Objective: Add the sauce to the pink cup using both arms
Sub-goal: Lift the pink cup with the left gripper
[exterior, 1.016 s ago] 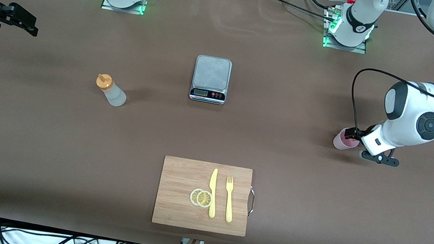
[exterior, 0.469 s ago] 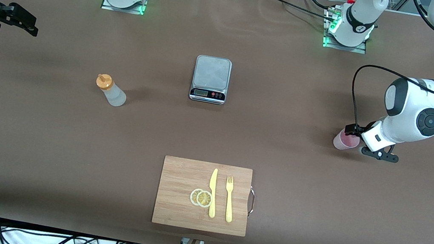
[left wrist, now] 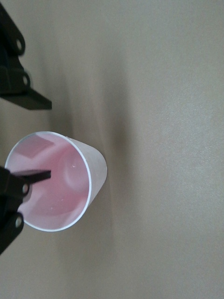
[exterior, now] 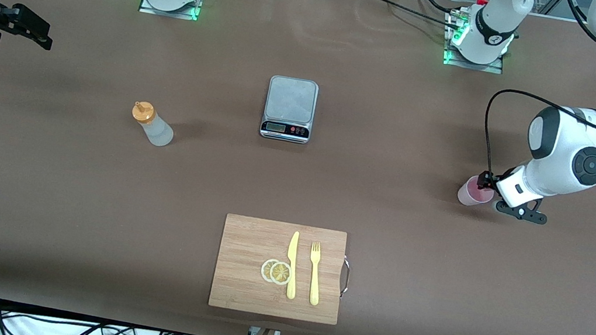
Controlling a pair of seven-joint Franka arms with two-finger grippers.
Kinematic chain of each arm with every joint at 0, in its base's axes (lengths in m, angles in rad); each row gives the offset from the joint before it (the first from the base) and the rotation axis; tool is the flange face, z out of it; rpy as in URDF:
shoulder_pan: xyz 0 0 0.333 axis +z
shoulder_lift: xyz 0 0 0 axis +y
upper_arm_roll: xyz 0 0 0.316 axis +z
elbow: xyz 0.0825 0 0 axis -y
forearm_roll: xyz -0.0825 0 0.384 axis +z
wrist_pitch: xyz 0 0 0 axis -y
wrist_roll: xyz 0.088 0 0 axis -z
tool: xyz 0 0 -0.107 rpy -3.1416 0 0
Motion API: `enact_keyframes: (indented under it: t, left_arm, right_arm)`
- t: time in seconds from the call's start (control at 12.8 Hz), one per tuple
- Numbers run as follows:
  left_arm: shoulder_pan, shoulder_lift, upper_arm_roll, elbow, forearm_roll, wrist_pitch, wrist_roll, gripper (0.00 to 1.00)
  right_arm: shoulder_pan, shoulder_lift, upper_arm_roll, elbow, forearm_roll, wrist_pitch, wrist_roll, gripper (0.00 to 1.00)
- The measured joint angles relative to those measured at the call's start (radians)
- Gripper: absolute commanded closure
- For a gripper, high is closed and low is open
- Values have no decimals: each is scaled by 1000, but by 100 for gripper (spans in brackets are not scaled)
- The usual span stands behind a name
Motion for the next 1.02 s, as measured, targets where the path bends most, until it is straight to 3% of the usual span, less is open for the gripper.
enact_keyframes:
  t: [0.16,0.23,0.63,1.02]
  left_arm:
    - [0,0,0,-3,-5,3,0,94]
    - [0,0,0,-3,-7,3,0,100]
    - [-5,-5,-4,20,-11,4,0,100]
    - [-118,-23,-11,160,-67,-137,-33,100]
  right_arm:
    - [0,0,0,0,0,0,0,0]
    - [0,0,0,0,0,0,0,0]
    - [0,0,0,0,0,0,0,0]
    - [-1,0,-2,0,0,0,0,0]
